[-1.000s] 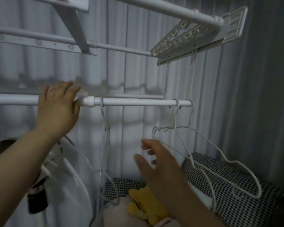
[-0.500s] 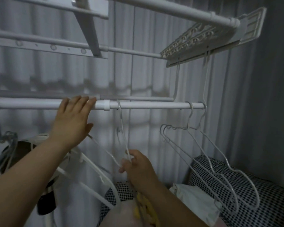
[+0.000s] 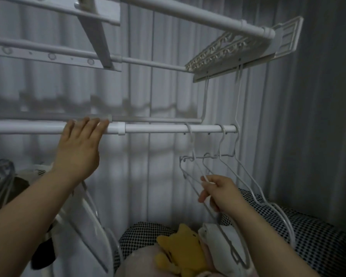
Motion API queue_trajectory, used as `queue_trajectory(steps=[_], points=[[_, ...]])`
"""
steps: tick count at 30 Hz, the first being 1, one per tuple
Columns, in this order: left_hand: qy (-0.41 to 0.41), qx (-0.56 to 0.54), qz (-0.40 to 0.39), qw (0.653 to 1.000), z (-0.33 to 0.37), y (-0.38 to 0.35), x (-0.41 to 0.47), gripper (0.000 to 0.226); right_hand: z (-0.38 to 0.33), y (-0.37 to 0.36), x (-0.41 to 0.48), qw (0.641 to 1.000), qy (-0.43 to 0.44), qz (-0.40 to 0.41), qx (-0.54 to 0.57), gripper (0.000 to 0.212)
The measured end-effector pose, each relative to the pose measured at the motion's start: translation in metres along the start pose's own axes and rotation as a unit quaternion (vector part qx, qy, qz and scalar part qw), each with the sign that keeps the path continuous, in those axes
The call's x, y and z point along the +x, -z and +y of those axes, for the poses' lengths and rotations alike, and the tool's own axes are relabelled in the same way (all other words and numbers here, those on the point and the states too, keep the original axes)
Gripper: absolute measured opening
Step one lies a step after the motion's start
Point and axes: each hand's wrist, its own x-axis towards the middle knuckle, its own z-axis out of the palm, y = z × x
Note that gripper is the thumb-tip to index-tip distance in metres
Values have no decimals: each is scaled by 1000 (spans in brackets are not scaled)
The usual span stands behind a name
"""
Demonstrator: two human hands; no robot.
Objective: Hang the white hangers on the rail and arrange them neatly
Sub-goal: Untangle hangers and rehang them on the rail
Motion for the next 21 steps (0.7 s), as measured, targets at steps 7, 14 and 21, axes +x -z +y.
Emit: queue_trajectory(steps=[7, 14, 21], points=[[27, -11, -76, 997, 5, 8, -1, 80, 8, 15, 10, 1000, -2, 25, 2, 11], [38, -13, -94, 995, 8, 17, 0, 76, 10, 1, 11, 1000, -8, 21, 3, 11], [57, 10, -122, 991, 8, 27, 1, 76, 13, -2, 15, 1000, -12, 4, -15, 18]])
